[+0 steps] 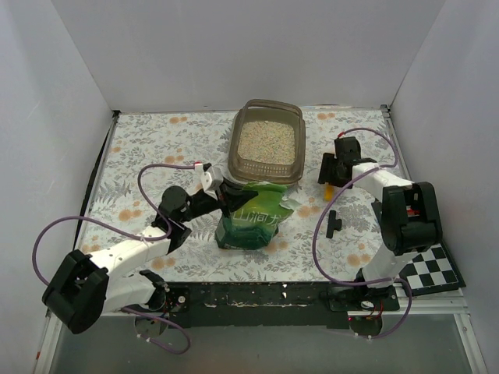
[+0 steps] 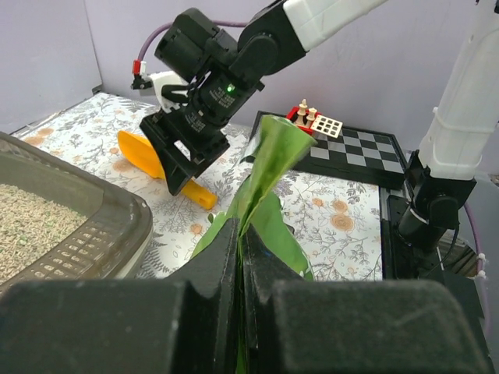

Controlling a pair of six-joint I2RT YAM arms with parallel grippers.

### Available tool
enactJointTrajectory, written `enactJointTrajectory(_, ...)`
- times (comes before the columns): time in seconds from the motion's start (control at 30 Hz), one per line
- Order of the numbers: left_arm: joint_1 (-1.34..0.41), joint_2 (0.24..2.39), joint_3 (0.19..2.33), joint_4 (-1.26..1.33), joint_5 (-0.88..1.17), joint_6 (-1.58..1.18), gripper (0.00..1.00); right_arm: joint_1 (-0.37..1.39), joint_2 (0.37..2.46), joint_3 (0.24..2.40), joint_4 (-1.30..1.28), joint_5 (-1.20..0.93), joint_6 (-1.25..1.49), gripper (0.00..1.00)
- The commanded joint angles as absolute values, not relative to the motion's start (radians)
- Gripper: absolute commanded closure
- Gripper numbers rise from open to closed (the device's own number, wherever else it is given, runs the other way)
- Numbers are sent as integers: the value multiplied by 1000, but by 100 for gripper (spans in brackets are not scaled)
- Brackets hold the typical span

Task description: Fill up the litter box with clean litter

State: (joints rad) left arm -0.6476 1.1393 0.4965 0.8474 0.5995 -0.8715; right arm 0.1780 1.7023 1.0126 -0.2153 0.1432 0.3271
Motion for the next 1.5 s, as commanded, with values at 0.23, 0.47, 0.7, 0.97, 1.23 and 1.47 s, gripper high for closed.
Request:
enactJointTrajectory(0.23,-615,934,368,1003,554,-882,100,178,1326,1066,-282,-305,209,28)
enactJointTrajectory(0.47,-594,824,264,1058,425,-907,100,178,1054,743,33,-601,149,29)
enactJointTrajectory(0.7,-586,772,178,1132,289,-976,100,178,991,620,146,-760,16,25)
enactJointTrajectory(0.97,-584,750,152,1140,273,-1020,100,178,1063,655,103,-1116,-369,28)
enactJointTrajectory(1.23,-584,756,149,1137,301,-1035,100,187,1186,735,156,-1239,-466,30)
enactJointTrajectory(1.47,-584,793,147,1157,318,-1046,100,222,1259,793,211,-1281,-445,28)
